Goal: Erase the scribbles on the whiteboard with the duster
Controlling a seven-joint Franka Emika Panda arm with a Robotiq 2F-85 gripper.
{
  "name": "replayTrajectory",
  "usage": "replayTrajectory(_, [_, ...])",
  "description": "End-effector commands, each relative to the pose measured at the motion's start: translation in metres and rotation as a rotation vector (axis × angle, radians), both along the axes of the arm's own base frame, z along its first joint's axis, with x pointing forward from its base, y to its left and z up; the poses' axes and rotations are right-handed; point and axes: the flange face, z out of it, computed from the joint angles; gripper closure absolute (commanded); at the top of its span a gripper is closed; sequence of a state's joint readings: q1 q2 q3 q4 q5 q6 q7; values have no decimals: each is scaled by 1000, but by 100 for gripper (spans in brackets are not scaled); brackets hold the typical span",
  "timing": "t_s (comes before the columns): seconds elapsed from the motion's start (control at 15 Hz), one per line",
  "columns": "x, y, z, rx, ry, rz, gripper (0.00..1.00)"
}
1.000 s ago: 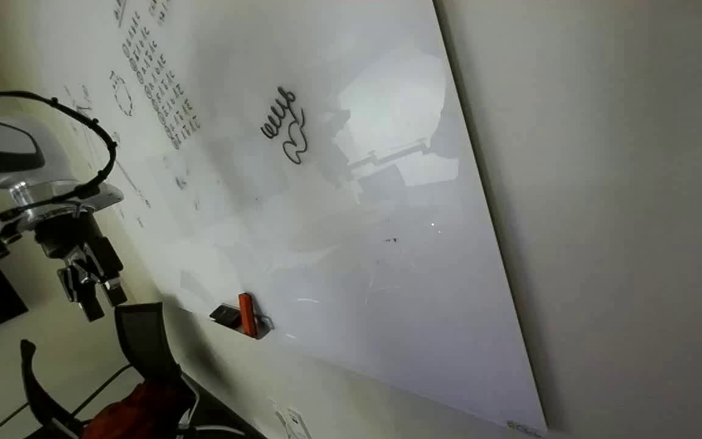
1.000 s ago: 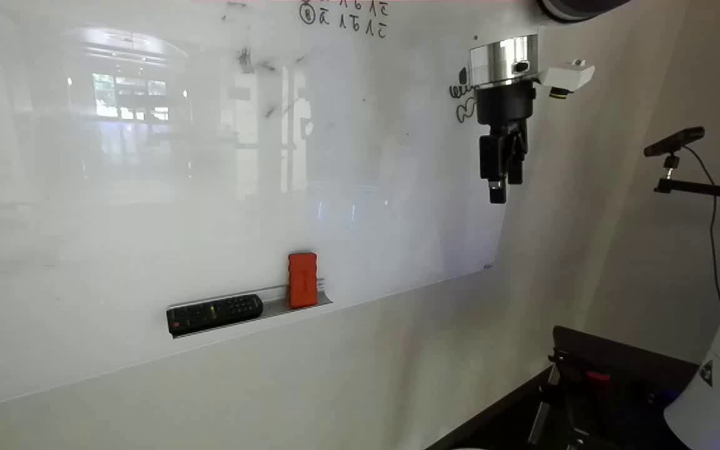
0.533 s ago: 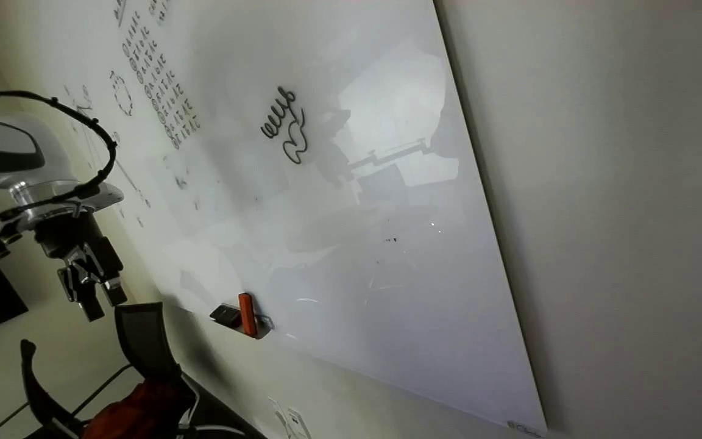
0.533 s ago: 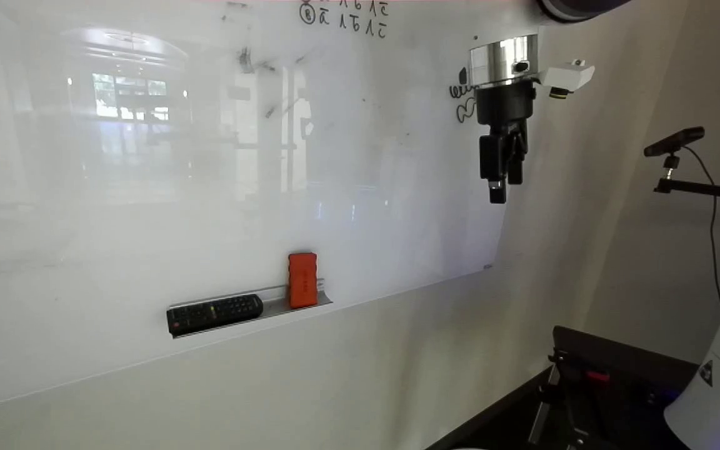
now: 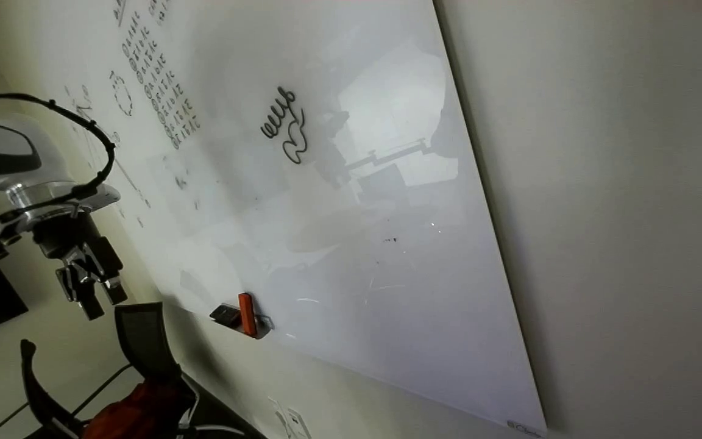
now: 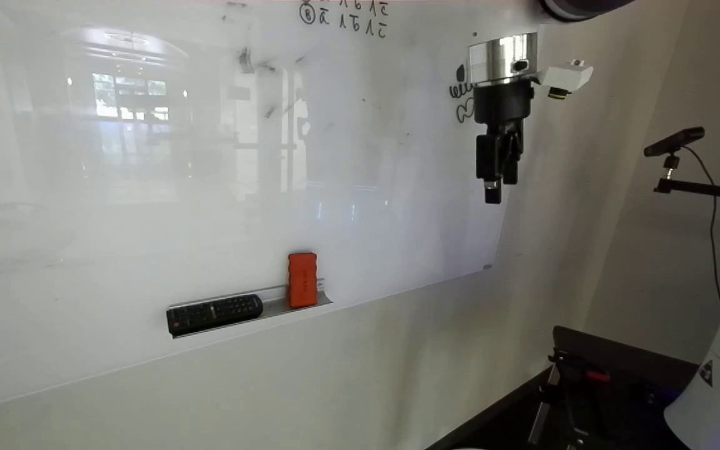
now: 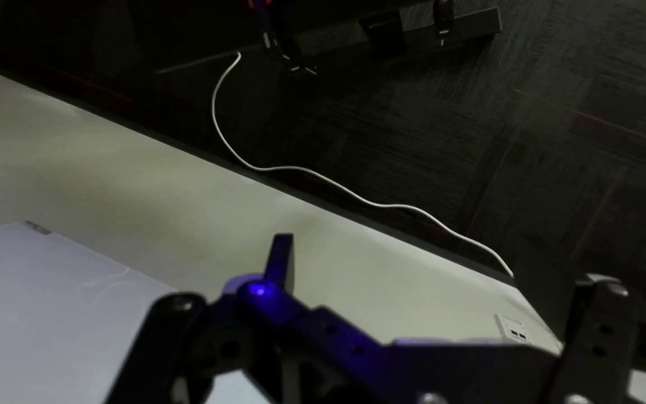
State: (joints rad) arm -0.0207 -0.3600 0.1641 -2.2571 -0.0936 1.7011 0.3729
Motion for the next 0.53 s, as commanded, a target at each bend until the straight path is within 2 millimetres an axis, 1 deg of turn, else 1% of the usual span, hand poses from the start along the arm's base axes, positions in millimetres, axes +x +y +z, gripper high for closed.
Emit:
replayTrajectory(0.0, [16, 28, -3, -58, -88, 18, 0])
replayTrajectory(0.2, [34, 55, -20, -116, -168, 49, 0])
replayTrajectory(0.33, [48, 69, -37, -159, -219, 67, 0])
replayTrajectory(0.47, [62, 77, -59, -193, -248, 70, 0])
